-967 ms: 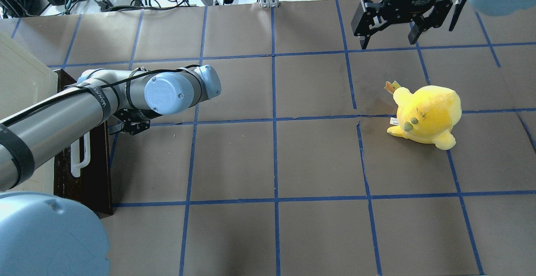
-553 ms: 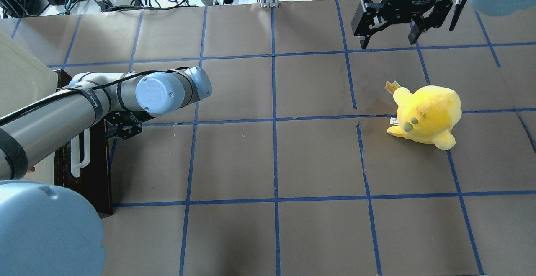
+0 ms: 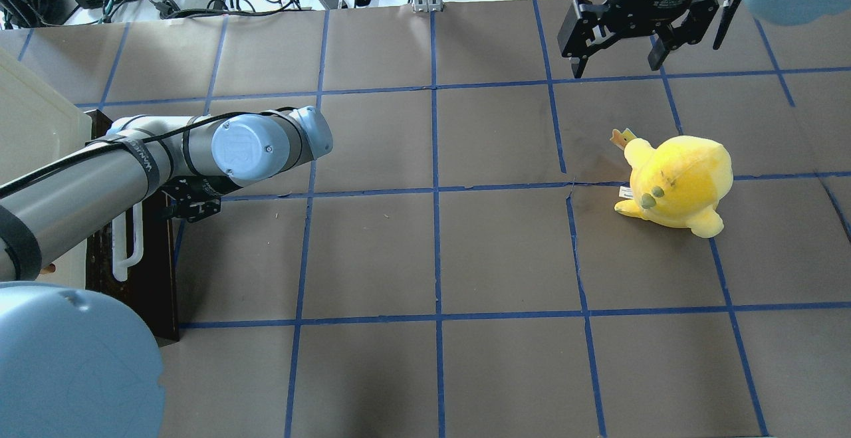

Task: Pull drawer sideways
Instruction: 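Lower the open left gripper around the white bar handle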

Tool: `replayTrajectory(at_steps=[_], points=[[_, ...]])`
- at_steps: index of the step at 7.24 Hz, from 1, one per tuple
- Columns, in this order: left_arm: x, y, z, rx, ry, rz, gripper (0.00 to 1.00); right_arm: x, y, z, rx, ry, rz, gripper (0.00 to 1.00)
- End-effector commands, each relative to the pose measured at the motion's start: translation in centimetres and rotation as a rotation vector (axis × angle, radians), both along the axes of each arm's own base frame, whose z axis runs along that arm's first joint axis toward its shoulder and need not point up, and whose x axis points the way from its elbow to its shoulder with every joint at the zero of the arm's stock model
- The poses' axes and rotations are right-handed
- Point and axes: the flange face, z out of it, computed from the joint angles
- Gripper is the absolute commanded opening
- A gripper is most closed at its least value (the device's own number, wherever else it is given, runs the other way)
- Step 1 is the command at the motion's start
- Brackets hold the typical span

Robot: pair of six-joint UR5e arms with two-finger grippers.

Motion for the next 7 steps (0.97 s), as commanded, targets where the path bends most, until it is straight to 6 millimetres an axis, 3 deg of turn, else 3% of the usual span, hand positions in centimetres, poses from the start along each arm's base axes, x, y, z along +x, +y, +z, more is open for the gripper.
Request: replayTrajectory(at_steps=[1,7], points=[[0.19,-0.08,-0.17,-0.001,0.0,0.004,0.74,0.0,0.0,0.0,0.0,0.0,0.0,1.0],[0.17,-0.27,-0.18,-0.004,0.002,0.005,0.53,0.0,0.0,0.0,0.0,0.0,0.0,1.0]])
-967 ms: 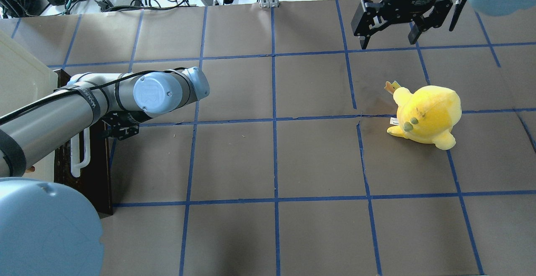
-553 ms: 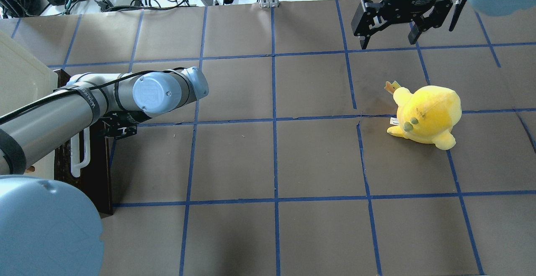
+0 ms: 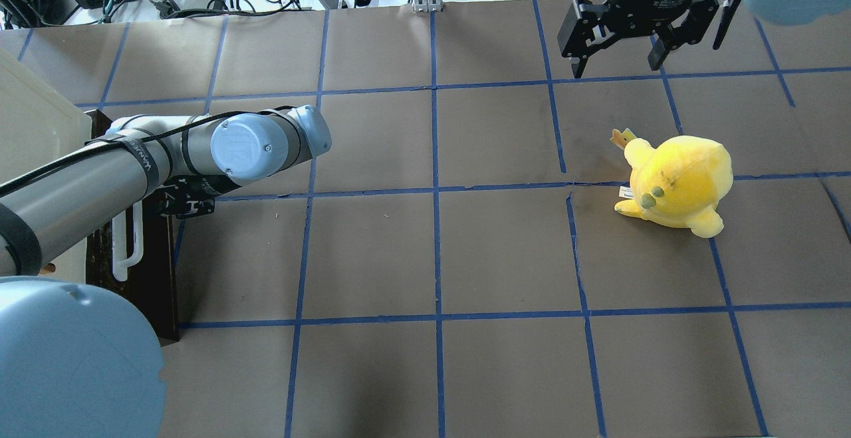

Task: Pull drawer sideways
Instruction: 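Close the left gripper on the white bar handle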

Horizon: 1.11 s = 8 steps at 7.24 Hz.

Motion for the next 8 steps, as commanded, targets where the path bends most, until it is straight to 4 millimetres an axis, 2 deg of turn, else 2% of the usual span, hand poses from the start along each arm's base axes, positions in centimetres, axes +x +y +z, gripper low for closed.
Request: replayTrajectory(at_steps=[1,4,6,8], points=[[-0.01,-0.14,0.1,-0.002,0.001,0.001,0.48,0.0,0.0,0.0,0.0,0.0,0.0,1.0],[-0.02,-0.27,0.05,-0.005,0.001,0.001,0.41,0.0,0.0,0.0,0.0,0.0,0.002,1.0],[-0.02,-0.26,0.04,-0.003,0.002,0.002,0.23,0.0,0.0,0.0,0.0,0.0,0.0,1.0],[-0.02,-0.34,0.1,-0.005,0.002,0.0,0.23,0.0,0.0,0.0,0.0,0.0,0.0,1.0]])
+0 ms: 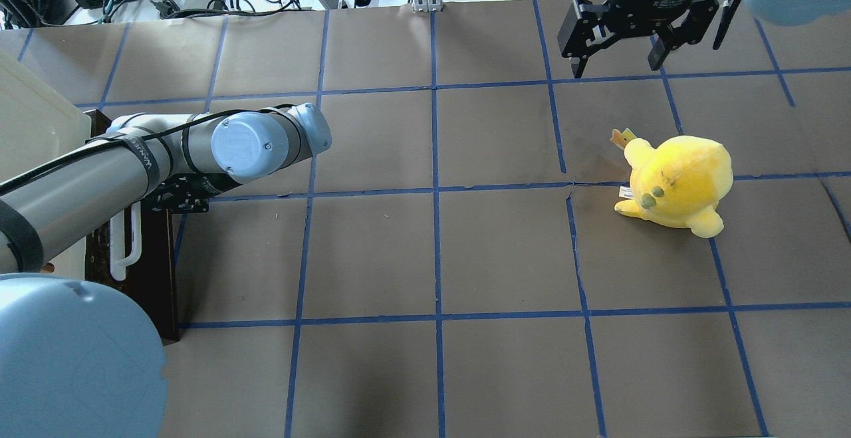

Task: Pull drawer sideways
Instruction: 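Close the left gripper on the white bar handle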

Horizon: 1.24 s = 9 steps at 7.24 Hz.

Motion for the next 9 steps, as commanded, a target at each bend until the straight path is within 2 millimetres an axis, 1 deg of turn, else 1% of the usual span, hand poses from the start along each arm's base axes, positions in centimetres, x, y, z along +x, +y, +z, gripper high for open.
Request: replayTrajectory(at_steps=[1,3,7,8,9], points=[[-0.01,-0.04,0.04,-0.001,0.001,0.0,0.22,0.0,0.0,0.0,0.0,0.0,-0.001,1.0],[-0.01,-0.13,0.02,-0.004,0.001,0.0,0.19,0.0,0.0,0.0,0.0,0.0,-0.001,1.0],[-0.27,-0.37,-0.49,0.006,0.006,-0.007,0.19,0.0,0.0,0.0,0.0,0.0,-0.001,1.0],[-0.53,-0.56,-0.32,0.006,0.01,-0.013,0.19,0.0,0.0,0.0,0.0,0.0,-0.001,1.0],[-0.65,-0.83,0.03,-0.002,0.014,-0.011,0.16,0.0,0.0,0.0,0.0,0.0,-0.001,1.0]])
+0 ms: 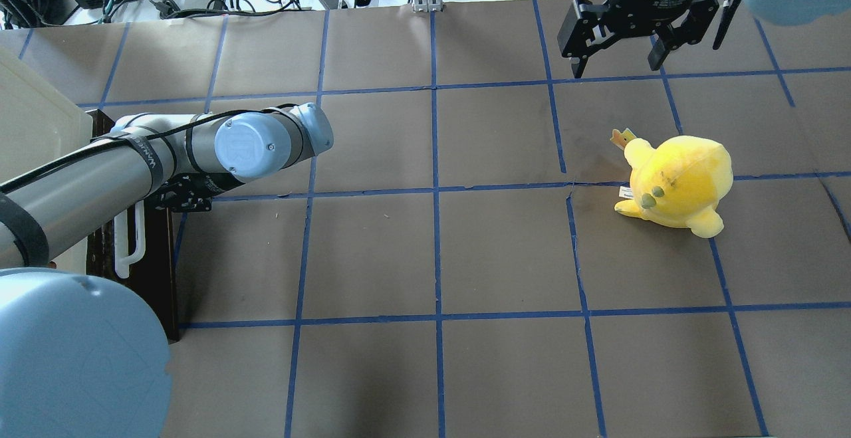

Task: Pull drawer sideways
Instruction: 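Pull the handle with the left gripper, sliding the drawer out of the cabinet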

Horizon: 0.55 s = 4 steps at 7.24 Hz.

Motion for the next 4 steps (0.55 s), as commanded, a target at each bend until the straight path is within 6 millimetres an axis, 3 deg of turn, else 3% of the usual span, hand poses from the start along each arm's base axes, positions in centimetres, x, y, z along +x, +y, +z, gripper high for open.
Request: replayTrajectory(at_steps=[1,4], points=[[-0.6,-0.28,0.29,0.001,0.007,-0.01,0.16,0.0,0.0,0.0,0.0,0.0,0.0,1.0],[-1.59,-0.15,0.32,-0.001,0.011,-0.025,0.16,0.0,0.0,0.0,0.0,0.0,0.0,1.0]])
